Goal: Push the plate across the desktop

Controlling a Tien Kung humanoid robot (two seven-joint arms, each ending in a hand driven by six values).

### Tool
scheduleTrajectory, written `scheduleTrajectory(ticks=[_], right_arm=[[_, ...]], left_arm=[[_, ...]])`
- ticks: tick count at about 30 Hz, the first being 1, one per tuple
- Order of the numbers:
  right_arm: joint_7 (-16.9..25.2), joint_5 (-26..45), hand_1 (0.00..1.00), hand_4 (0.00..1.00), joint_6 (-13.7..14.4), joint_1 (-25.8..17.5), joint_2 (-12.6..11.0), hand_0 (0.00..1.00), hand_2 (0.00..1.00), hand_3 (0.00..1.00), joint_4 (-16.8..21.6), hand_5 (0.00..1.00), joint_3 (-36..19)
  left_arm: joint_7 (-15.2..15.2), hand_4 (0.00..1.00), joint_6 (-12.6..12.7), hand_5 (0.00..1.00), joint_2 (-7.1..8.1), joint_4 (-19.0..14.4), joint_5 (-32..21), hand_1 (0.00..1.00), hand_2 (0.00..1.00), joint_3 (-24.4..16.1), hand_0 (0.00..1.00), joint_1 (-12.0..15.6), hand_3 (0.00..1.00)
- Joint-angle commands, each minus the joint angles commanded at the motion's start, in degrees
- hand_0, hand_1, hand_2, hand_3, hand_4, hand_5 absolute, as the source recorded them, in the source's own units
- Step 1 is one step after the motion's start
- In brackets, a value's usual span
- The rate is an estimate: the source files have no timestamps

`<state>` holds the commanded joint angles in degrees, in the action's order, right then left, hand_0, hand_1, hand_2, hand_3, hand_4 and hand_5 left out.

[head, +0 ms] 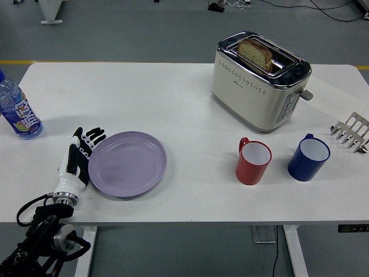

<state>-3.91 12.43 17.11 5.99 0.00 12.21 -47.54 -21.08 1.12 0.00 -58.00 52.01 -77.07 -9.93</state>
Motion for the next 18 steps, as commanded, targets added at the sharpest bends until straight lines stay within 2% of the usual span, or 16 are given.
scheduleTrajectory(ticks=[18], right_arm=[[-0.04, -0.43, 0.475, 0.399, 0.04, 0.11, 0.0, 0.568, 0.615, 0.622, 0.0, 0.57, -0.1]], left_arm=[[0.22, 0.538, 0.24, 0.998, 0.0, -1.06, -0.79, 0.769, 0.738, 5.9, 0.785, -0.43, 0.617]])
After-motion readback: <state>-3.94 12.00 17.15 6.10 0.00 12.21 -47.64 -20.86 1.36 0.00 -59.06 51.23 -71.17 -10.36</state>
